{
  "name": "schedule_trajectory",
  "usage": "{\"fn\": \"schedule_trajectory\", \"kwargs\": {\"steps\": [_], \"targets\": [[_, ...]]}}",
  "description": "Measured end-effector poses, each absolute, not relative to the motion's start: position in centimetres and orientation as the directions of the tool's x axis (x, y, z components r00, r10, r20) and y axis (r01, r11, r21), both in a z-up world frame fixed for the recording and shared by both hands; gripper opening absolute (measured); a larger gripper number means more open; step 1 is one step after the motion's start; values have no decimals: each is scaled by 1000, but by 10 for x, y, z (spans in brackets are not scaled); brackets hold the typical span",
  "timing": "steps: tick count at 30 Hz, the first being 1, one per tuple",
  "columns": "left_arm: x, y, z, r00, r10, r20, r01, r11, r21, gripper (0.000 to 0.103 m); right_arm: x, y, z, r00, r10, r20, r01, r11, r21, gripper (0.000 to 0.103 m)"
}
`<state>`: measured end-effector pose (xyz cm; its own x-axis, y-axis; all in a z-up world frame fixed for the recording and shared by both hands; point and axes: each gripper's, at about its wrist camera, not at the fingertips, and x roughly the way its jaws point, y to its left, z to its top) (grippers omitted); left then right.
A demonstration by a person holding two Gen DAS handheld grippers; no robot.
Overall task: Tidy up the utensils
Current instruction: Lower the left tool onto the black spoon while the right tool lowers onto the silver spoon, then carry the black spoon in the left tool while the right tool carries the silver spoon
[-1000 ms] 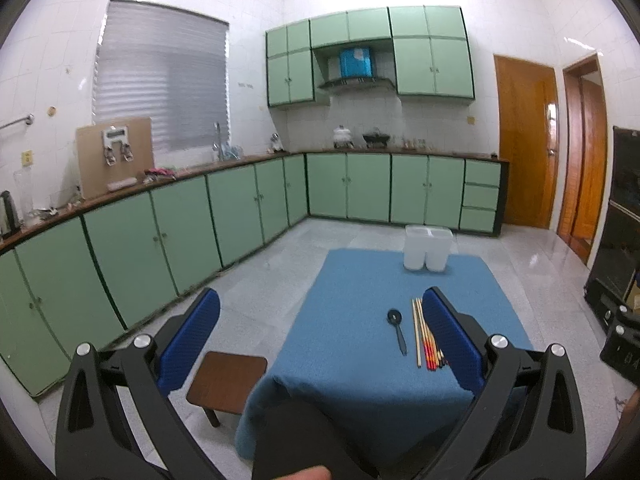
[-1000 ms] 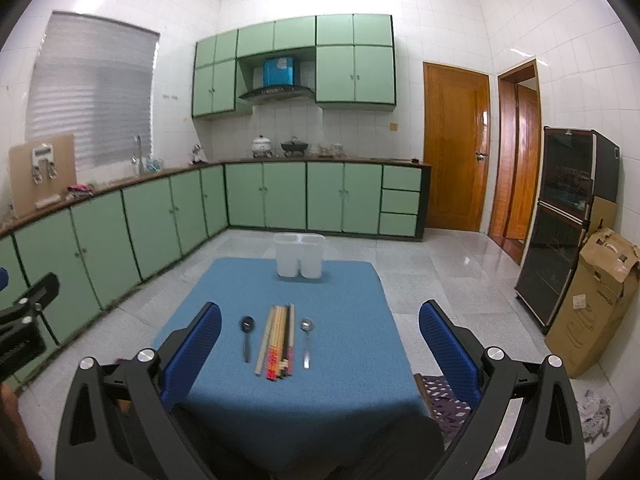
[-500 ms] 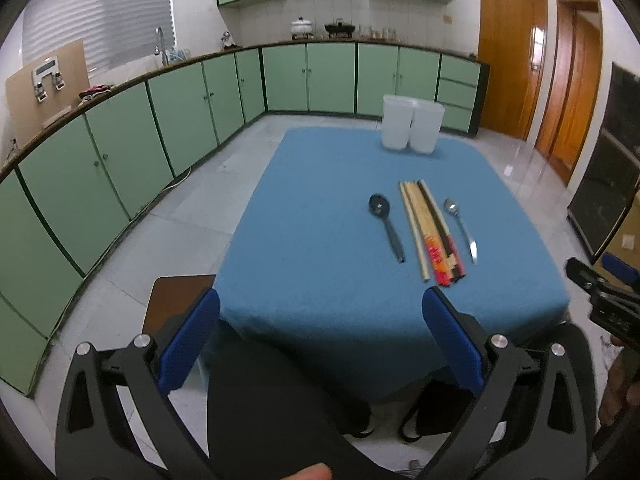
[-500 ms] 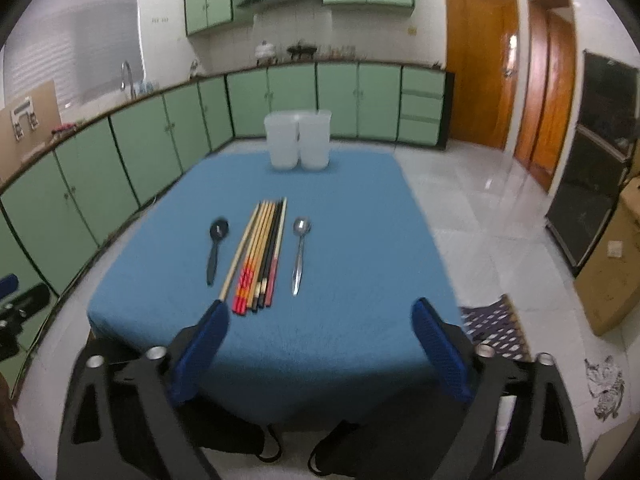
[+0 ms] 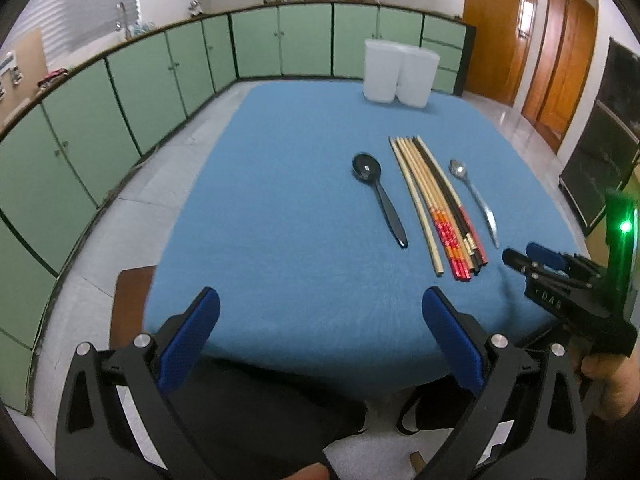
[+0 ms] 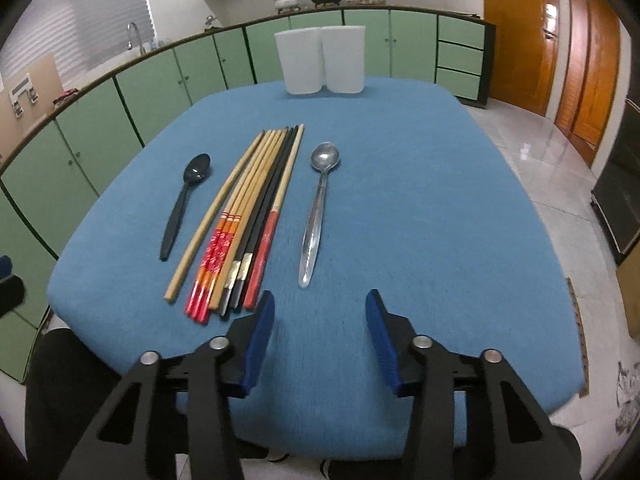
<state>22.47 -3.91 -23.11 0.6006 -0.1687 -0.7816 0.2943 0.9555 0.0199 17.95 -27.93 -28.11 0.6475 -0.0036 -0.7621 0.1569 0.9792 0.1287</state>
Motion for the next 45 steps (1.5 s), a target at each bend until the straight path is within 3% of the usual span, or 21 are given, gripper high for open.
{"fn": "schedule_trajectory", "kwargs": {"steps": [6, 12, 16, 20, 22, 24, 25, 30, 32, 37, 45], "targets": [[259, -60, -267, 540, -158, -827, 314, 949, 24, 98, 200, -285, -291, 675, 5, -738, 114, 987, 111, 41], [287, -92, -290, 509, -156, -847, 335, 942, 28, 98, 214, -301, -293, 695, -12, -719, 107, 991, 86, 19], [296, -109, -299, 525, -149, -838, 332, 942, 41, 99, 214, -308, -293, 696, 1, -718, 100, 990, 99, 18], [299, -112, -298, 557, -151, -816, 297, 954, 26, 98, 213, -303, -294, 705, -7, -709, 92, 992, 81, 26], [300, -112, -297, 570, -155, -807, 286, 958, 18, 90, 213, -301, -295, 708, -12, -706, 92, 993, 76, 33], [295, -113, -293, 598, -157, -786, 284, 959, 25, 64, 213, -299, -295, 708, -16, -706, 91, 994, 69, 41], [293, -114, -292, 604, -165, -780, 284, 959, 18, 58, 213, -298, -295, 708, -21, -706, 92, 994, 63, 45], [284, -121, -291, 628, -205, -750, 313, 950, 2, 21, 211, -294, -296, 722, -38, -691, 90, 995, 39, 45], [282, -124, -292, 632, -225, -742, 332, 943, -3, 13, 210, -294, -296, 726, -29, -687, 82, 996, 46, 40], [287, -117, -289, 601, -279, -749, 336, 938, -80, 12, 209, -285, -295, 733, 3, -680, 29, 999, 36, 12], [300, -100, -261, 550, -316, -773, 309, 937, -163, 12, 208, -292, -272, 722, 66, -688, 31, 991, 127, 10]]}}
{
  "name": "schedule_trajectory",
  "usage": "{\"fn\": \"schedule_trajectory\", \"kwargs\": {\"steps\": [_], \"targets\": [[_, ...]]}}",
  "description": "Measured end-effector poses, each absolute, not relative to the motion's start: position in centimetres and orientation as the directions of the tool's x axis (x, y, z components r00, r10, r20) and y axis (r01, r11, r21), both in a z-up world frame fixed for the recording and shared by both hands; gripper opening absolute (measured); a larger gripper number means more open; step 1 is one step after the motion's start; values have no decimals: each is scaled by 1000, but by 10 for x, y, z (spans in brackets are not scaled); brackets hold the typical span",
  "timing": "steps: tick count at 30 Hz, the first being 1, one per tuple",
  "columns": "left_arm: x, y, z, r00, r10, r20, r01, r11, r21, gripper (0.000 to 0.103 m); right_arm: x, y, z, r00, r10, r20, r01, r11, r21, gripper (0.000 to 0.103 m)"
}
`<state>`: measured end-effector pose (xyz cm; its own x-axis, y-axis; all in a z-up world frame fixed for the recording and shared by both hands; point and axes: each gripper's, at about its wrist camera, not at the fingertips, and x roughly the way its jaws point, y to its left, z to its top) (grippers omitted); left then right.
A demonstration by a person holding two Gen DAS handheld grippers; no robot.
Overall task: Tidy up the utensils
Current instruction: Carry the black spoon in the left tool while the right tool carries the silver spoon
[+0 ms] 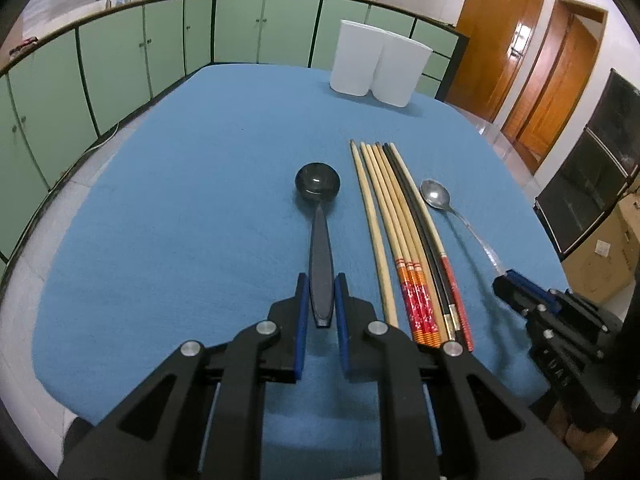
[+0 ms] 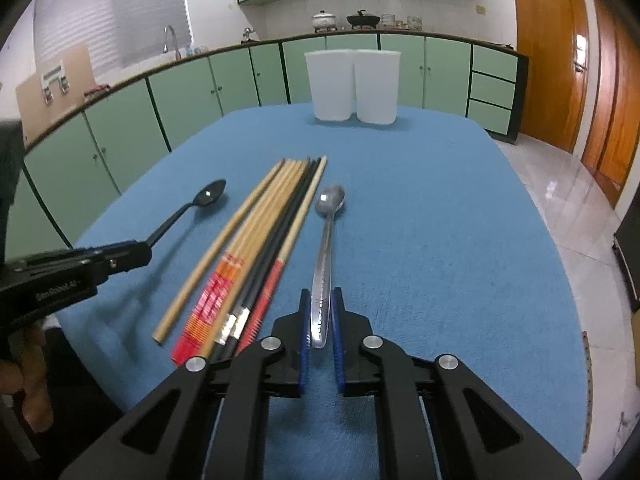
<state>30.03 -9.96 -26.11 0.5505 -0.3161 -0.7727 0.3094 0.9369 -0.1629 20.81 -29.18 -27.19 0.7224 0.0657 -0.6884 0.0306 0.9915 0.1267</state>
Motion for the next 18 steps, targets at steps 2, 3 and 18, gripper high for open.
{"fn": "schedule_trajectory", "kwargs": {"steps": [2, 3, 18], "targets": [[305, -96, -253, 536, -331, -777, 309, 933, -184, 12, 208, -294, -257, 728, 76, -682, 32, 989, 145, 9], [307, -94, -247, 535, -335, -775, 312, 932, -188, 12, 209, -295, -252, 730, 80, -679, 32, 988, 150, 9], [324, -78, -197, 480, -411, -775, 397, 890, -226, 12, 245, -306, -184, 717, 97, -691, 6, 990, 144, 5]]}}
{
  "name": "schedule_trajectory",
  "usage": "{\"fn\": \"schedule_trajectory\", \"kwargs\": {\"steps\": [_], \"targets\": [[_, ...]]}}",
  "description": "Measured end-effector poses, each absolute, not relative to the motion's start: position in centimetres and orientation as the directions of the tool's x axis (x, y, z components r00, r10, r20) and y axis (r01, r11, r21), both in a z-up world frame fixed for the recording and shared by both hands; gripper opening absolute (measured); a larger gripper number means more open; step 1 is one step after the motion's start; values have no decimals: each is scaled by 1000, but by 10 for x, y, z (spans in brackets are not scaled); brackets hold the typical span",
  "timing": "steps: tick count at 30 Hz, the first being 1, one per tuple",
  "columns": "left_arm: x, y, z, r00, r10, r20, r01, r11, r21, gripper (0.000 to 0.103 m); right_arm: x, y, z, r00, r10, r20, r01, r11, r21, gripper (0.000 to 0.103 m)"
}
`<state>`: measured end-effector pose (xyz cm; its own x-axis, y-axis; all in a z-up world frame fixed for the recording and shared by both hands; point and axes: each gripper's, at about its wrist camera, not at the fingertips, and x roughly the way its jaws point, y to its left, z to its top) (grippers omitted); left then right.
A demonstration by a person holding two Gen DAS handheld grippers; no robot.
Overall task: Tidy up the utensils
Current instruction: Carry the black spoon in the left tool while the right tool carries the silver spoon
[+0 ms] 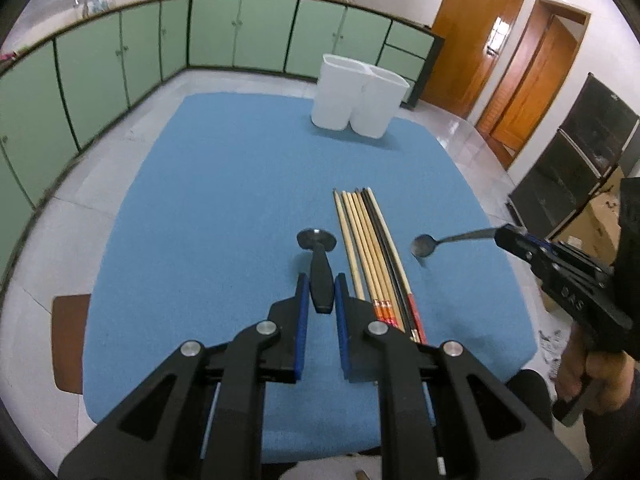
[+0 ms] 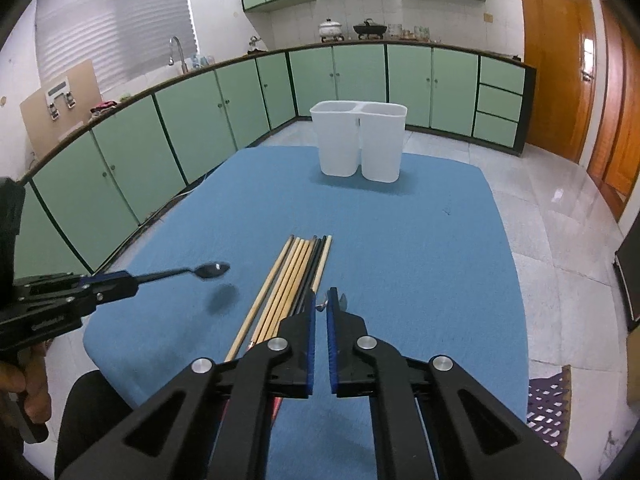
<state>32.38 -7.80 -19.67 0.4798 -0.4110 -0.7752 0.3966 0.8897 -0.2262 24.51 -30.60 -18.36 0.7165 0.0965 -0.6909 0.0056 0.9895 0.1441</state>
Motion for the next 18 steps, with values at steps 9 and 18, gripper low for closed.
{"fn": "schedule_trajectory", "kwargs": {"steps": [9, 18], "targets": [[342, -72, -174, 462, -417, -783, 432, 877, -213, 12, 259, -312, -165, 710, 107, -696, -4, 989, 148, 2], [385, -103, -131, 445, -451, -774, 514, 836, -192, 12, 275, -324, -138, 710, 132, -692, -17, 985, 171, 2]]}}
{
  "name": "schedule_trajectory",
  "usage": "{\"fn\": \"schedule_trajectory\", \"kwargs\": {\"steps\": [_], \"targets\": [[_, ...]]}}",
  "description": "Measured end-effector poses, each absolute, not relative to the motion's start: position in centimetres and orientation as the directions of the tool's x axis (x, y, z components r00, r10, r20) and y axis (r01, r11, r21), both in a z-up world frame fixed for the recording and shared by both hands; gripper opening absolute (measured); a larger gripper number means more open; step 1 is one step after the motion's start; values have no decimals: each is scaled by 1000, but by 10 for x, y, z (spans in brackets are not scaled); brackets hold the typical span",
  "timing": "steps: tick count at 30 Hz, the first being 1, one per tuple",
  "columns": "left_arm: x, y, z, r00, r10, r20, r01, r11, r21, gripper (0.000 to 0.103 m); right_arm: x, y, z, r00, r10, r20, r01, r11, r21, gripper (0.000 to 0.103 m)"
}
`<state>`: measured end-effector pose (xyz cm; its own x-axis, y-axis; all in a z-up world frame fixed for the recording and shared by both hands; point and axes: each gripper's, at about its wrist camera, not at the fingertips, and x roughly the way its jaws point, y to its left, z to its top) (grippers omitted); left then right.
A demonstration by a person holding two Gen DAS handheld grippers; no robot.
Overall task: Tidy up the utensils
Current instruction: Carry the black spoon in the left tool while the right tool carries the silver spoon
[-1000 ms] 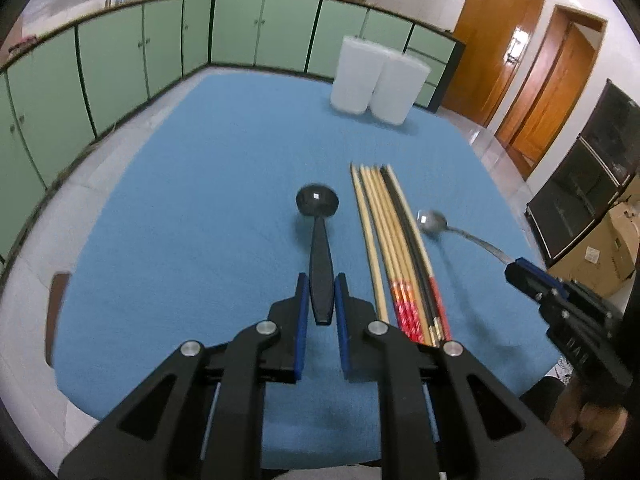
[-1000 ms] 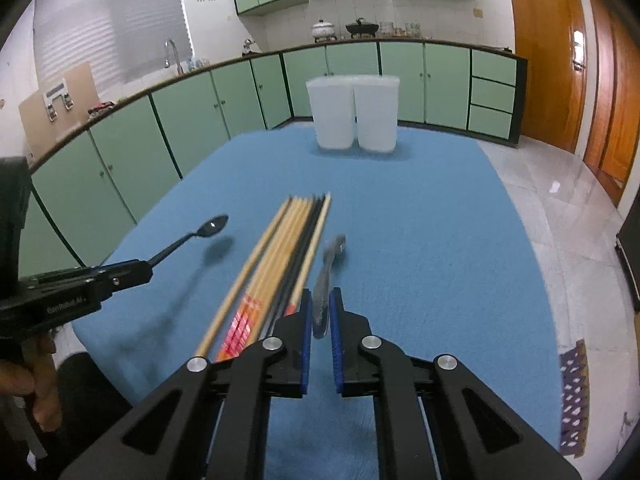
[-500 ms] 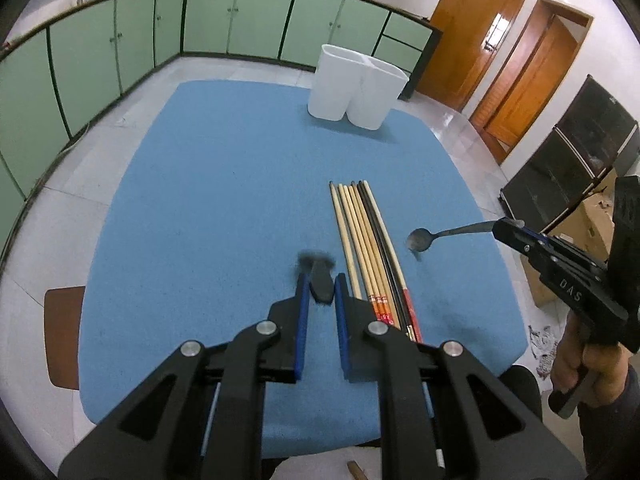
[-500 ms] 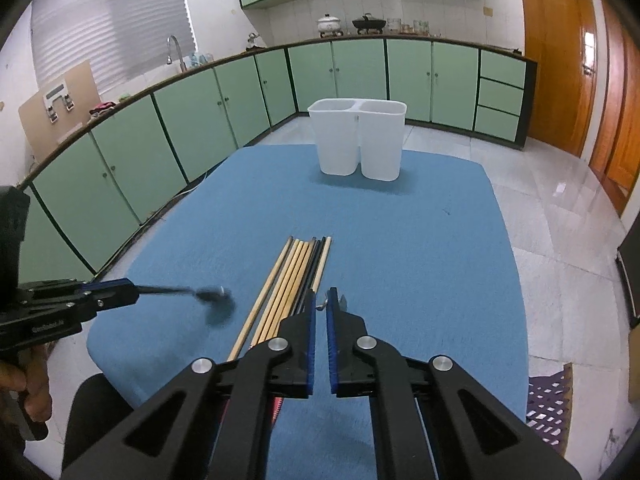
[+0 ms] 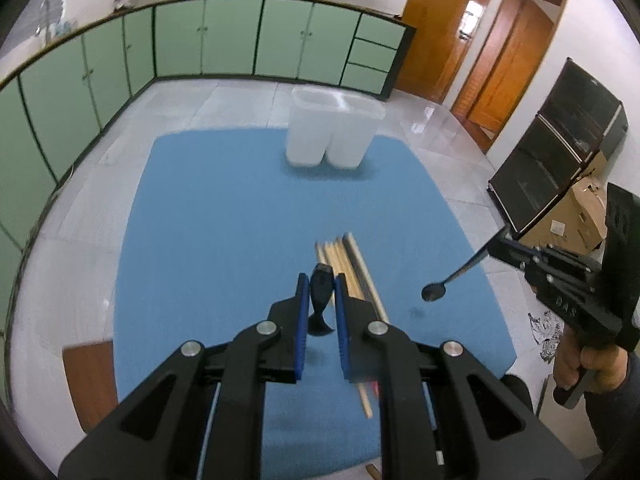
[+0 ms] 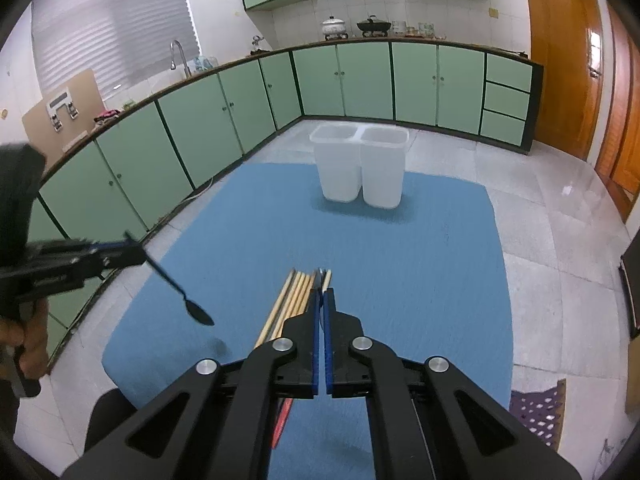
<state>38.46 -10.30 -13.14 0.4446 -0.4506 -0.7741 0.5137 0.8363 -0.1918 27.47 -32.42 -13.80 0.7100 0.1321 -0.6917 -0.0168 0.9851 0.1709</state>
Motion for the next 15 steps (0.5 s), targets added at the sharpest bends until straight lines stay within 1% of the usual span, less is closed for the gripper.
{"fn": "schedule_trajectory", "kwargs": {"steps": [6, 10, 13, 15], "targets": [[440, -136, -80, 500, -483, -719, 543, 822, -175, 12, 312, -338, -90, 751, 118, -650, -20, 987, 157, 2], [480, -163, -44, 563, -499, -659, 548, 822, -154, 12, 355, -348, -51, 784, 102, -613, -17, 990, 143, 2], [512, -183, -32, 598, -504, -623, 539, 828, -153, 12, 393, -356, -32, 798, 93, -596, -4, 989, 149, 2], [535, -197, -34, 612, -499, -614, 525, 837, -157, 12, 422, -363, -25, 808, 73, -585, 12, 990, 141, 2]]}}
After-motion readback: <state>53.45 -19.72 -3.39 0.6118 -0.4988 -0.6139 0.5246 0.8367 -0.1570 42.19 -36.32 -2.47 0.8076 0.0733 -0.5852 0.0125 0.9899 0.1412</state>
